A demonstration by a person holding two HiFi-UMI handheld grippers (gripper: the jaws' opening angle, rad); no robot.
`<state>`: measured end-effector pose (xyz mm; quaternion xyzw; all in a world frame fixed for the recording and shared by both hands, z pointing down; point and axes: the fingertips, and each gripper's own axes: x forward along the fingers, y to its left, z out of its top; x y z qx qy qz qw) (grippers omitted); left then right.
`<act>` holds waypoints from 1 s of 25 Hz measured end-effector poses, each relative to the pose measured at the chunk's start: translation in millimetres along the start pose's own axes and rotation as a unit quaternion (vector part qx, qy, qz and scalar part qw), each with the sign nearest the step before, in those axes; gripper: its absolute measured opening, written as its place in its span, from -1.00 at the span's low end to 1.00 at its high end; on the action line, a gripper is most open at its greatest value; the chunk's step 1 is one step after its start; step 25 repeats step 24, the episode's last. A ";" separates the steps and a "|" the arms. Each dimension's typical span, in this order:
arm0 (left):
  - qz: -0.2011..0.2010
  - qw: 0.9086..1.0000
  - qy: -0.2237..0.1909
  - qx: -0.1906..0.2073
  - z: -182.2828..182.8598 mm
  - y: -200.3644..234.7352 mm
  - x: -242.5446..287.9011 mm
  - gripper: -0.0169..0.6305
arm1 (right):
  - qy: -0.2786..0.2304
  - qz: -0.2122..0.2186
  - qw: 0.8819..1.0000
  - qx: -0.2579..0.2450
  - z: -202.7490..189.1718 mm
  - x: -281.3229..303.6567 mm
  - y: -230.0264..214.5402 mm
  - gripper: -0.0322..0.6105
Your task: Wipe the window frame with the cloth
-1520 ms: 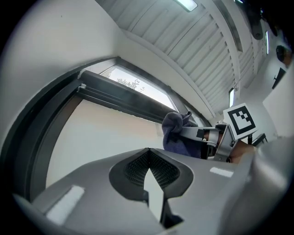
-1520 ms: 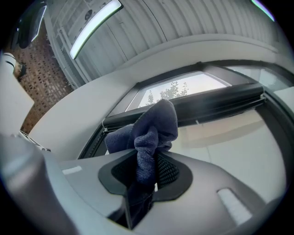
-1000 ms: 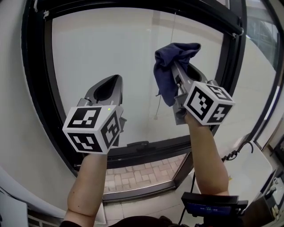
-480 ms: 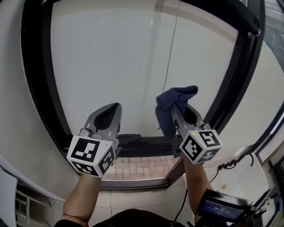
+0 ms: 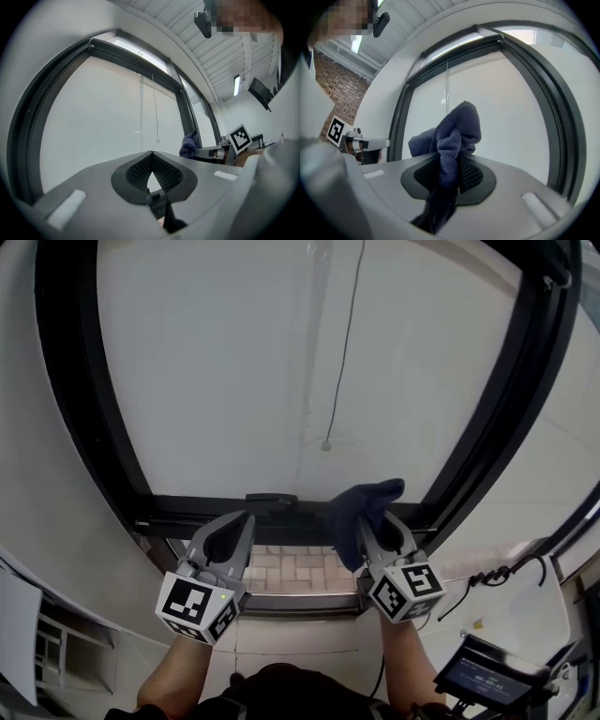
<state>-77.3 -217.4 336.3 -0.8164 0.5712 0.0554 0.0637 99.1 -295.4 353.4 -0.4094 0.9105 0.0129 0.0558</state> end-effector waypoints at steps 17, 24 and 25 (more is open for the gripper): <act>-0.036 0.993 0.101 -0.057 -95.5 -20.5 -47.9 -0.95 | 0.053 -0.006 0.998 0.025 -59.0 -40.2 17.4 -0.65; -0.056 0.990 0.121 -0.049 -91.6 -33.5 -51.5 -0.95 | 0.053 0.010 0.998 0.026 -58.0 -45.4 28.0 -0.65; -0.056 0.990 0.121 -0.049 -91.6 -33.5 -51.5 -0.95 | 0.053 0.010 0.998 0.026 -58.0 -45.4 28.0 -0.65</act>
